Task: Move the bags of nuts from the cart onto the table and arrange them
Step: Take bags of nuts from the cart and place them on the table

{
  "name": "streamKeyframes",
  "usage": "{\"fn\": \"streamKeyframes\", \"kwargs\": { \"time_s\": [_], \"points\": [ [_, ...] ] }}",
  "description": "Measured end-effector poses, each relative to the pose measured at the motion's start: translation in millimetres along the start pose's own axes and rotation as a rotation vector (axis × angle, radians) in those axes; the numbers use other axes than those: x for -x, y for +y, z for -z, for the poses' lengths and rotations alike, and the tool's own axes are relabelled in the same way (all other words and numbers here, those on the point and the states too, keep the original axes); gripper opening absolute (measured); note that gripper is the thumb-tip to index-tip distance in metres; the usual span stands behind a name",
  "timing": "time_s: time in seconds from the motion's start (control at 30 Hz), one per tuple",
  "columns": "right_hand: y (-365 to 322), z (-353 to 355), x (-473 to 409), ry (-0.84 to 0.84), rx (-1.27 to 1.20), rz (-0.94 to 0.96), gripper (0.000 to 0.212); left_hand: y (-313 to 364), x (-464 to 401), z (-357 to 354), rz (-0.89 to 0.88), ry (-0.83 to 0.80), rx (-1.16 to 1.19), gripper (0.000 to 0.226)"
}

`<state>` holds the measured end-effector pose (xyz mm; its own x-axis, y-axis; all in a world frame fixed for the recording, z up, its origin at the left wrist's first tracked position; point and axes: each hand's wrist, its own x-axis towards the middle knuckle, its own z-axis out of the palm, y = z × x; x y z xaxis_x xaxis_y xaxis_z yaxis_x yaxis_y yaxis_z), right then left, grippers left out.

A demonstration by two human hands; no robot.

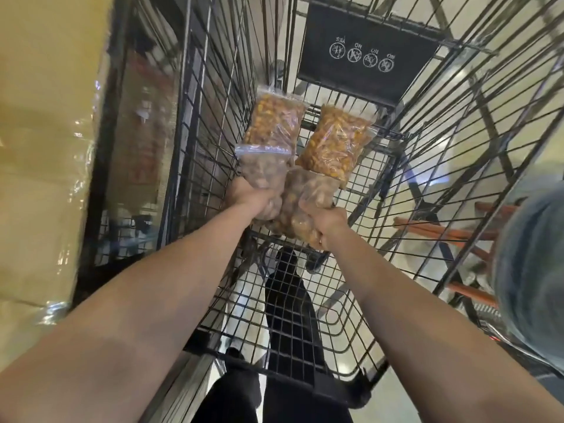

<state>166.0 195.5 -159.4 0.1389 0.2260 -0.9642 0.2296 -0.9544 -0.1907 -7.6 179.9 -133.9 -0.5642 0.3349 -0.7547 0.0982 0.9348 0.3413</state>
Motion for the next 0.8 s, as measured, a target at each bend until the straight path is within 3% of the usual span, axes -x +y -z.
{"fn": "streamKeyframes", "kwargs": {
  "time_s": [0.1, 0.2, 0.27, 0.4, 0.5, 0.73, 0.8],
  "points": [
    [0, 4, 6, -0.125, -0.130, 0.009, 0.078, -1, 5, 5, -0.020, -0.067, 0.052, 0.051],
    [5, 16, 18, -0.173, -0.154, 0.093, 0.104, -8, 16, 20, 0.001, -0.165, 0.136, 0.081],
    [9, 28, 23, -0.239, -0.179, 0.142, 0.113, -10, 32, 34, -0.013, -0.218, 0.183, 0.087],
    [4, 52, 89, -0.341, -0.198, 0.234, 0.091, -10, 68, 69, -0.045, -0.323, 0.277, 0.084],
    [0, 68, 132, -0.386, -0.092, 0.331, 0.070, -12, 99, 96, -0.048, -0.428, 0.409, 0.058],
    [11, 85, 227, -0.339, -0.045, 0.453, 0.056, -40, 182, 151, -0.144, -0.485, 0.677, 0.034],
    [18, 86, 259, -0.374, -0.061, 0.480, 0.051, -55, 208, 164, -0.206, -0.482, 0.716, 0.038]
  ]
}}
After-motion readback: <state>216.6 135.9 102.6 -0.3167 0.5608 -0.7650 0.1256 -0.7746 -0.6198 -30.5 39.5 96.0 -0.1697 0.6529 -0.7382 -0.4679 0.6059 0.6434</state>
